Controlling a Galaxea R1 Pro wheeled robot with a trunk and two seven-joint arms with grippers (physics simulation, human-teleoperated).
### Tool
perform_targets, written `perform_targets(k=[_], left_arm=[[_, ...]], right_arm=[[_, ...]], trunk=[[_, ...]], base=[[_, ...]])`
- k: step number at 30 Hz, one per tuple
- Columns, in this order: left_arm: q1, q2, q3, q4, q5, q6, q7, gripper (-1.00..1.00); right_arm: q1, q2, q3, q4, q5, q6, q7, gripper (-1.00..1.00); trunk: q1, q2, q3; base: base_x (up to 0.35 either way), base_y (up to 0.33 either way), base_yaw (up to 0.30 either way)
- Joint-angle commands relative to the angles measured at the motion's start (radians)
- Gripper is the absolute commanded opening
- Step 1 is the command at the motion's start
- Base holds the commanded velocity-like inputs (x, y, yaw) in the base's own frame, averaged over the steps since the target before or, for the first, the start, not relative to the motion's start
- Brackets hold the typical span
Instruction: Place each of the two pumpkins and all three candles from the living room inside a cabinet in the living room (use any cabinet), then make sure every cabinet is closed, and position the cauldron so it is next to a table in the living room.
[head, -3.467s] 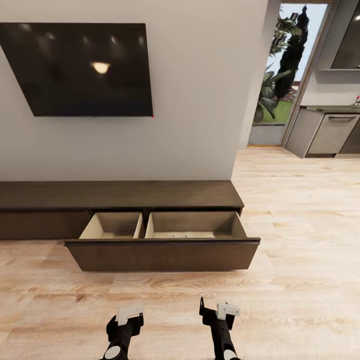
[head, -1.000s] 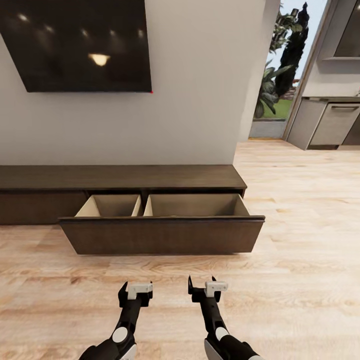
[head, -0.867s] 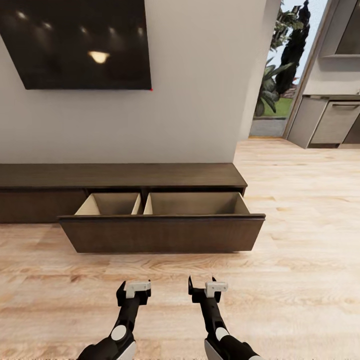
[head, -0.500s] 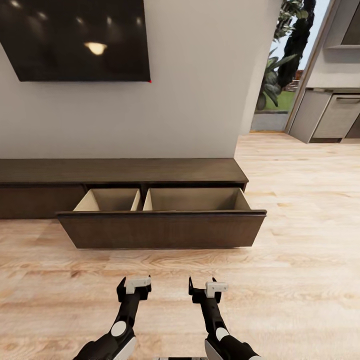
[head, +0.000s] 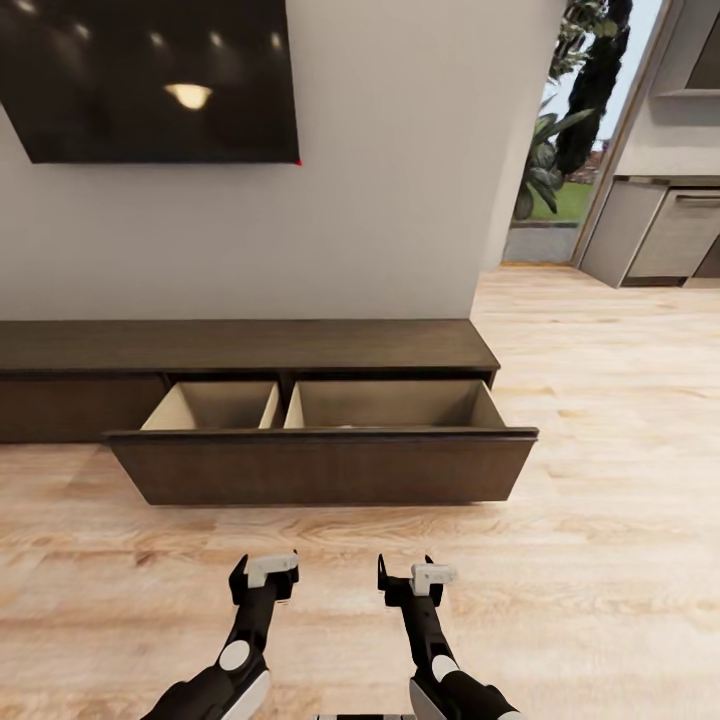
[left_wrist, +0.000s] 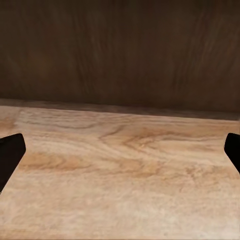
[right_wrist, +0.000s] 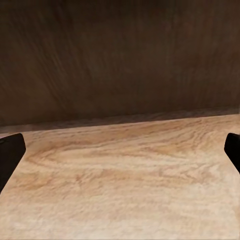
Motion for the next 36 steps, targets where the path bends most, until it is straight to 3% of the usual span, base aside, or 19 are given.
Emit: perform_targets(k=[1,36], left_arm=[[-0.002,0.002,-0.008,0.000,0.011,-0.006,0.006,1.00],[-0.002,0.003,-0.008,0.001,0.006,-0.009,0.005,1.00]], right_arm=[[-0.001,0.000,0.009,0.001,-0.004,-0.003,-0.008,1.00],[-0.001,0.000,0.009,0.000,-0.005,-0.003,-0.007,1.00]], trunk=[[0.000,0.000,-0.001],[0.000,0.000,-0.001]], base=[[0.303,0.000,0.000],[0.287,0.039,0.000]])
